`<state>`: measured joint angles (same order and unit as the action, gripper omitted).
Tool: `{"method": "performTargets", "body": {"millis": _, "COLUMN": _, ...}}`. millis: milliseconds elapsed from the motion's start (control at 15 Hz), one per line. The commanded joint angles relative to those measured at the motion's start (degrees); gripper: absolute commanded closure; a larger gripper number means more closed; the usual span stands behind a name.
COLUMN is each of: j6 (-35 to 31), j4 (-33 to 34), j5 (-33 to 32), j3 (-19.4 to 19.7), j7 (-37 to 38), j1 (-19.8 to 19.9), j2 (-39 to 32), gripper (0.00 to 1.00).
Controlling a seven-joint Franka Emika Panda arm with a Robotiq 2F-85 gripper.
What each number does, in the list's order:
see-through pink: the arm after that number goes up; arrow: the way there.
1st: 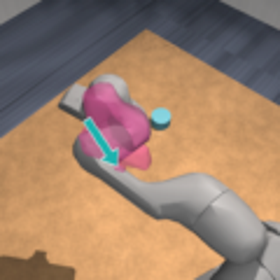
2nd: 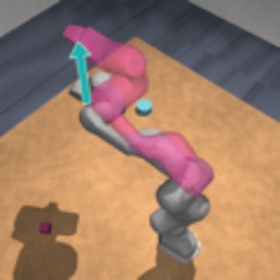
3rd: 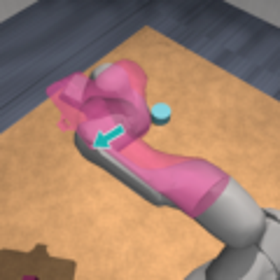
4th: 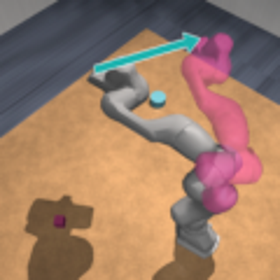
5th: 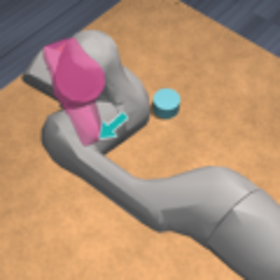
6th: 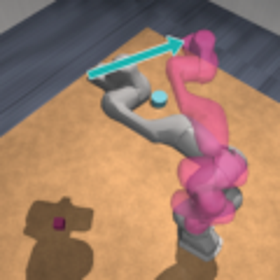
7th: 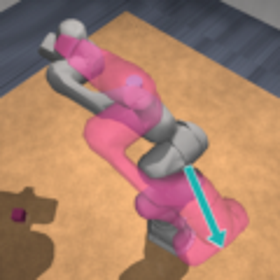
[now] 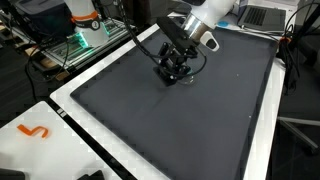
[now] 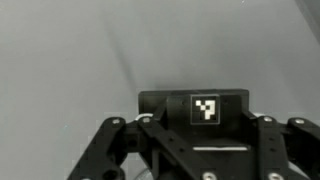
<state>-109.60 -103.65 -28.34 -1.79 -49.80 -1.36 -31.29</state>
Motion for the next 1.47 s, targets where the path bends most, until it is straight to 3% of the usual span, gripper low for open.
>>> {"method": "performTargets", "body": {"millis": 0, "j6": -0.2, "j4": 0.45, "j5": -1.04, "j3": 0.01, "j7": 0.74, "j1": -0.29, "j2": -2.57, "gripper": 0.69}}
{"method": "performTargets", "body": {"millis": 1400, "j6": -0.93, "j4": -0.79, "j5": -0.22, "j3": -0.34, "j7": -1.08, "j1": 0.56, "j2": -0.35, "gripper": 0.69}}
